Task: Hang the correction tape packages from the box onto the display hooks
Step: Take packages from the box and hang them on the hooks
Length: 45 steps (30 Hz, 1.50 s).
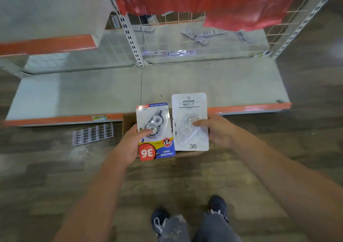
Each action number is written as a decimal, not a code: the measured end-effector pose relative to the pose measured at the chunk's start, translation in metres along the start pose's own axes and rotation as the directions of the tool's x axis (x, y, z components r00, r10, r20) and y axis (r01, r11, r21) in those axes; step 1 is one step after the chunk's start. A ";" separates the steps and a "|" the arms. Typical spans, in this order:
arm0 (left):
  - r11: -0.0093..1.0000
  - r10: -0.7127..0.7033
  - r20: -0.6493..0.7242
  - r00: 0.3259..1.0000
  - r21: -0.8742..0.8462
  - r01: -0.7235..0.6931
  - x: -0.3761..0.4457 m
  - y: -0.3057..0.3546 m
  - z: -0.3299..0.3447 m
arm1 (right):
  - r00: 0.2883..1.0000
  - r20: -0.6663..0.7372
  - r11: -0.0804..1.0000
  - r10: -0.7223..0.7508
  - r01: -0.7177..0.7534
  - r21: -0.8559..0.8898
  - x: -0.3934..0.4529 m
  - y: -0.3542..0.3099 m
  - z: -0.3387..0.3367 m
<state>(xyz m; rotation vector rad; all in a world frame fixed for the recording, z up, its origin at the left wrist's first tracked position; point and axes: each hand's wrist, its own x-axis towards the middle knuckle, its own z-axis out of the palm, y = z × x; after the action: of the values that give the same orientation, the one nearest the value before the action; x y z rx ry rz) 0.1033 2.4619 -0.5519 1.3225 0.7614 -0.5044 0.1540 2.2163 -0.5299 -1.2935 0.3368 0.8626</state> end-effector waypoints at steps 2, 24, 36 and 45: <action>1.000 0.018 -0.011 1.000 -0.016 -0.019 -0.045 0.020 0.004 | 1.000 -0.003 1.000 0.007 -0.007 0.023 -0.038 -0.019 0.010; 0.882 0.462 0.044 0.886 -0.127 -0.454 -0.333 0.219 0.061 | 0.849 -0.174 0.841 -0.500 0.523 0.135 -0.333 -0.210 0.098; 0.813 0.581 0.108 0.807 -0.123 -0.569 -0.332 0.299 0.059 | 0.648 -0.304 0.669 -0.698 0.742 0.046 -0.338 -0.286 0.125; 0.732 0.679 0.105 0.726 -0.170 -0.660 -0.297 0.381 0.100 | 0.547 -0.252 0.574 -0.798 0.818 -0.040 -0.304 -0.384 0.096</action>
<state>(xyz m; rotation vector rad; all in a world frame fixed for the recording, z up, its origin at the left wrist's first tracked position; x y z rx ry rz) 0.1999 2.4121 -0.0704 1.3194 0.1298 0.0306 0.2081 2.1848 -0.0348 -1.2842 -0.0709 -0.1260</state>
